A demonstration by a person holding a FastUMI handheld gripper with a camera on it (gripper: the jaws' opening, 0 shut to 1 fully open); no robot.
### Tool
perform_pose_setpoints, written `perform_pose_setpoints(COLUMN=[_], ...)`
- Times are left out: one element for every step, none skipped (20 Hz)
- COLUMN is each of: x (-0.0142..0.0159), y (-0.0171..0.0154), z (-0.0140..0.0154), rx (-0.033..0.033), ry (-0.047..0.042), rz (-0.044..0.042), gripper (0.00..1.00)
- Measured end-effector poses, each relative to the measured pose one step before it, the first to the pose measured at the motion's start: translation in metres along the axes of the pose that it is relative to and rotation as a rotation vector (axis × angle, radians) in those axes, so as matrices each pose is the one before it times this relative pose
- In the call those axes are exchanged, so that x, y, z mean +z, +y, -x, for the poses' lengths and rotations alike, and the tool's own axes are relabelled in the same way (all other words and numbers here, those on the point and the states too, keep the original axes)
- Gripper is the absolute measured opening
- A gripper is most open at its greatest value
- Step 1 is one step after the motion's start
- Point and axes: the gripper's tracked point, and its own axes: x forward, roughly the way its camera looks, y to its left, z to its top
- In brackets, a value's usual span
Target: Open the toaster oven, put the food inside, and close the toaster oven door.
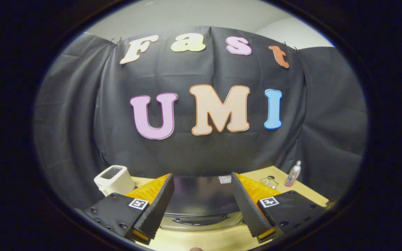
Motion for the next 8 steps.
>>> perform_pose_setpoints(x=[0.01555,0.01545,0.01413,0.01047,0.00876,0.00659,0.00535,0.00402], y=[0.00115,-0.00081,0.00072,0.00094,0.00053,-0.00033,0.00119,-0.00028], z=[0.00339,0.00366,0.00319,0.00204,0.00288,0.00189,0.00109,0.00075], rx=[0.00611,0.00225,0.00288,0.00294,0.00221,0.00595,0.00288,0.00282], ry=[-0.01671,-0.0189,-0.01915,-0.01697,-0.01142,-0.0119,-0.01224,-0.01291], rz=[0.00295,0.00645,0.00699,0.00641,0.00574,0.00194,0.00095,-0.00373], gripper=[0.99,0.99,0.99,0.99,0.99,0.99,0.99,0.99])
